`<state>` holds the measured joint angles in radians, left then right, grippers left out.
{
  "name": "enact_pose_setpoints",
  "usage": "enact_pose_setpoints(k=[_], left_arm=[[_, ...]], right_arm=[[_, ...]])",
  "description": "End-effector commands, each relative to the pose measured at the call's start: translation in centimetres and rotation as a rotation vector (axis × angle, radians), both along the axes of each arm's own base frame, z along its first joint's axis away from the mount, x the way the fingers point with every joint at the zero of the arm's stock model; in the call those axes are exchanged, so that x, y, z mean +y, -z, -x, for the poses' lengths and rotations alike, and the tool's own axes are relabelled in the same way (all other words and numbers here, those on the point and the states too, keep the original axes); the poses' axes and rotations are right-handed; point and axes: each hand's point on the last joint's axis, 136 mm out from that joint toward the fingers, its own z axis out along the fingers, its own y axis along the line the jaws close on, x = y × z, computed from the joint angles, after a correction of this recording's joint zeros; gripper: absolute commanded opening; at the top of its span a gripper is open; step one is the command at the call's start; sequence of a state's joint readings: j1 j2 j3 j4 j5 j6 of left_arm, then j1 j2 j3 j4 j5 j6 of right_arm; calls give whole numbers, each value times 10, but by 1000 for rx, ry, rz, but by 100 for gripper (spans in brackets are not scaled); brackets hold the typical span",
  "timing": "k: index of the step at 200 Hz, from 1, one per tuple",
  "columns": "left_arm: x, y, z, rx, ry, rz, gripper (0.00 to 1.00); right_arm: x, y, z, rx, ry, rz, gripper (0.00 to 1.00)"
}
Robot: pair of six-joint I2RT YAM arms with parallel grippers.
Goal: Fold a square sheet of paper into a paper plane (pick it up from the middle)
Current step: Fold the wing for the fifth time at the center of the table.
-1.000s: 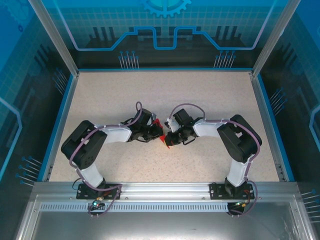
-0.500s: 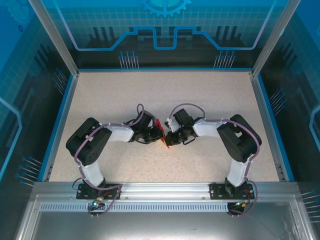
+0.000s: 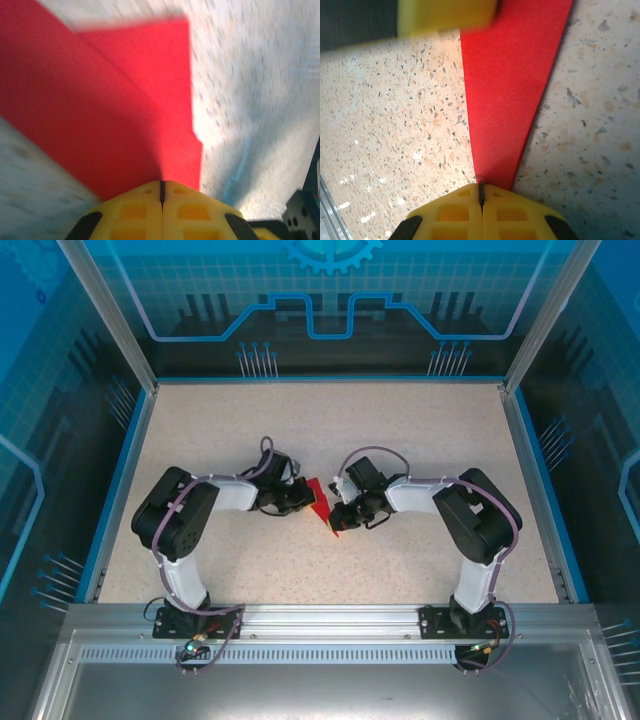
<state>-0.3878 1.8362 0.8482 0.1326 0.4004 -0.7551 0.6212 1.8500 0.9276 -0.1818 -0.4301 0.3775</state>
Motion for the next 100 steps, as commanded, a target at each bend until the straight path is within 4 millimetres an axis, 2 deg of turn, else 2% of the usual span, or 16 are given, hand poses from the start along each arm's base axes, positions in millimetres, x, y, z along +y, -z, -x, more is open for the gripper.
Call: enact_pose_setpoints(k=[1,40,77,100], left_arm=[[52,26,-18,12,-99,-177,2],[69,27,-38,-11,-127,-213,1],[87,35,-47,2,-159,-241,1],[98,30,-55,-7,-198,-232,1]], right_arm=[[-77,73,60,222,34,380,0],[-76,73,59,224,36,380,0],[-76,72,58,223,35,379,0],[-74,70,57,218,33,369,0]])
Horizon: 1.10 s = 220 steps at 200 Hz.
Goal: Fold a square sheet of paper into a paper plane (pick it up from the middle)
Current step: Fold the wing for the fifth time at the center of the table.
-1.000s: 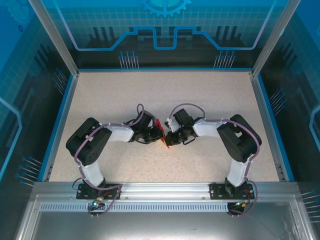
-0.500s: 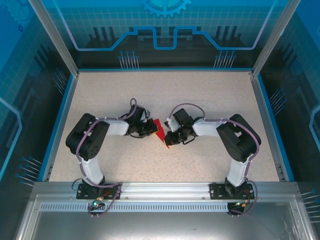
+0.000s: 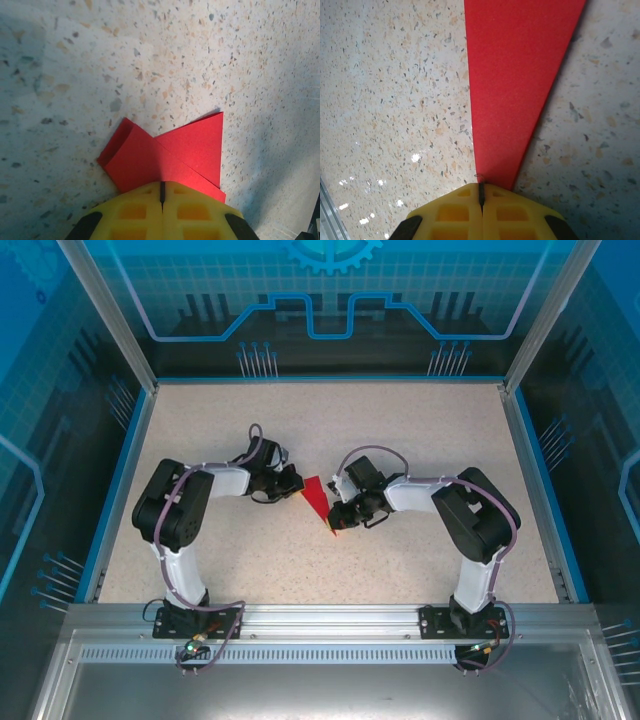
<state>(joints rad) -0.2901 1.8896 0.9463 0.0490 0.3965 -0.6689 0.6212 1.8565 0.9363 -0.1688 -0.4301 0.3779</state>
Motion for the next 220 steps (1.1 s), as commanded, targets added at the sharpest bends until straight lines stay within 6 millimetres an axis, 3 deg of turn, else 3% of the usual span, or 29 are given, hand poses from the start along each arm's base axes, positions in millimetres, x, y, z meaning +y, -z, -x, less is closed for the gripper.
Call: enact_pose_setpoints(k=[1,46,77,110,118,136,168,220], left_arm=[[67,29,-21,9,-164,-185,1],[77,8,-40,-38,-183,-181,2],[62,-25,-45,-95,-186,-84,2],[33,-63,-21,-174,-160,-20,2],[25,-66,-12,-180,-146,-7,2],[5,-64,4,-176,-126,32,2],[-32,-40,31,-133,-73,57,2],[-32,-3,40,-81,-83,16,1]], right_arm=[[-77,72,61,232,33,379,0],[-74,71,60,234,33,365,0],[-65,69,58,238,38,330,0],[-56,66,61,249,39,303,0],[-47,60,50,225,40,281,0],[-44,58,48,221,39,271,0],[-42,57,46,220,40,271,0],[-42,54,46,211,38,266,0]])
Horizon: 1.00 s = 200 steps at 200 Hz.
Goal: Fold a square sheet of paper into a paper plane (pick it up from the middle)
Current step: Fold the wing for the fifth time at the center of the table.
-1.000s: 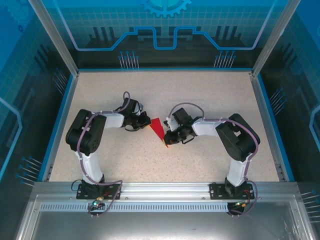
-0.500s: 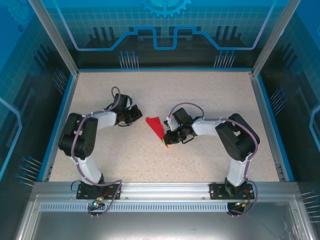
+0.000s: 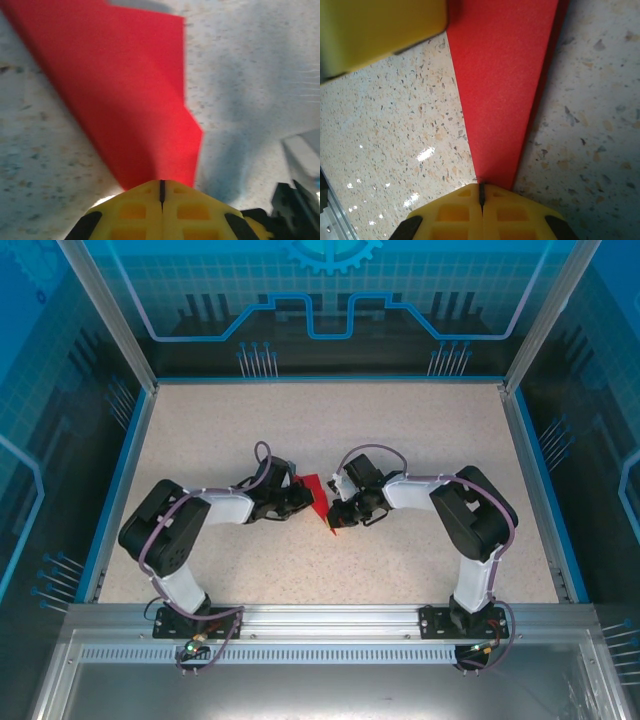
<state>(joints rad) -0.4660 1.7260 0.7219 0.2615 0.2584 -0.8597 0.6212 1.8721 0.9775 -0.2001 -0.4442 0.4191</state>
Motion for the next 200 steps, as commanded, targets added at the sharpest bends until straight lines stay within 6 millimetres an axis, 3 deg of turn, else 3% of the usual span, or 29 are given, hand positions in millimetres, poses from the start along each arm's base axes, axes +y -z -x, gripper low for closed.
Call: enact_pose_setpoints(k=[1,45,89,107,154,200], left_arm=[[4,11,-8,-10,-36,-13,1],[10,29,-5,20,-39,-70,1],[16,42,4,84,-31,-120,0],[18,46,6,116,-29,-149,0],[20,54,9,162,-30,-190,0],[21,58,10,179,-30,-208,0]], right_arm=[[-47,58,50,178,5,269,0],[-39,45,46,156,-9,219,0],[-8,-8,25,76,-18,68,0],[3,-20,13,47,-11,35,0],[22,-12,-12,22,-11,47,0],[23,-1,-26,-1,3,75,0]])
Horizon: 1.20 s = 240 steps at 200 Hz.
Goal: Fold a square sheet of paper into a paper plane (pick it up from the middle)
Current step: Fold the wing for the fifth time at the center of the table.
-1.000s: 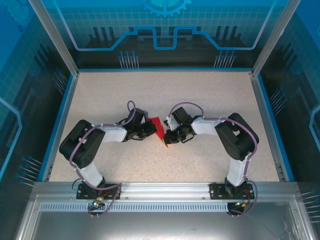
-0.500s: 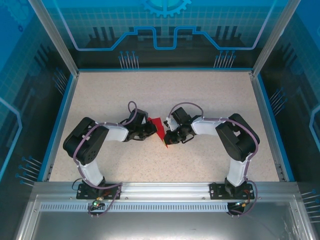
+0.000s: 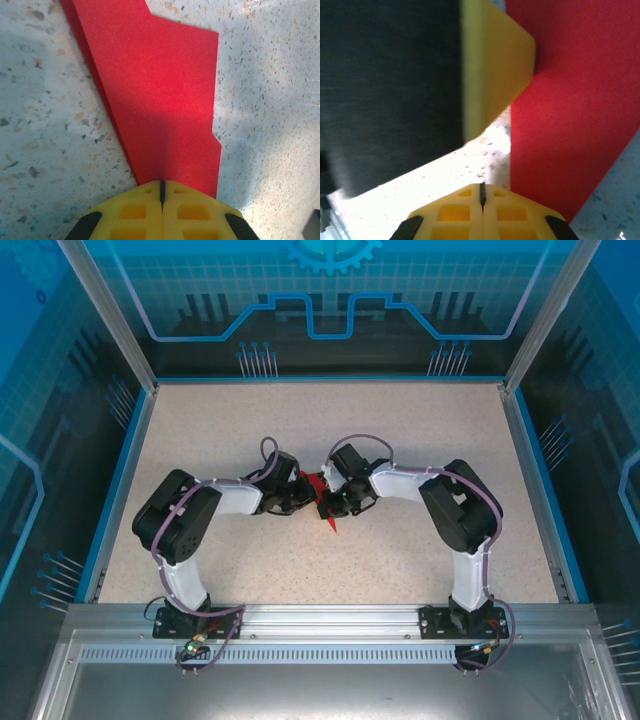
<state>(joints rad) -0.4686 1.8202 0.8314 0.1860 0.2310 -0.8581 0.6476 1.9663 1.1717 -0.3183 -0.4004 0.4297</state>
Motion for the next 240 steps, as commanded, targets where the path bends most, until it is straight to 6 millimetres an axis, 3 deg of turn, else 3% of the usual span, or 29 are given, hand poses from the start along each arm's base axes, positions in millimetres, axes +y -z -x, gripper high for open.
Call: enact_pose_setpoints(k=[1,53,95,153,186,219,240], left_arm=[[26,46,27,138,-16,-162,0],[32,49,29,160,-24,-200,0],[32,49,28,162,-22,-209,0],[32,52,28,174,-19,-218,0],[37,55,30,192,-28,-246,0],[43,60,34,220,-35,-280,0],[46,64,36,238,-44,-302,0]], right_arm=[[0,6,-2,2,5,30,0],[3,-3,-8,-39,11,-41,0],[11,-23,-26,-113,17,-95,0],[1,-6,-30,-111,49,-60,0],[-10,10,-15,-73,41,-39,0],[-31,29,18,-8,24,-14,0],[-39,30,36,21,5,-14,0]])
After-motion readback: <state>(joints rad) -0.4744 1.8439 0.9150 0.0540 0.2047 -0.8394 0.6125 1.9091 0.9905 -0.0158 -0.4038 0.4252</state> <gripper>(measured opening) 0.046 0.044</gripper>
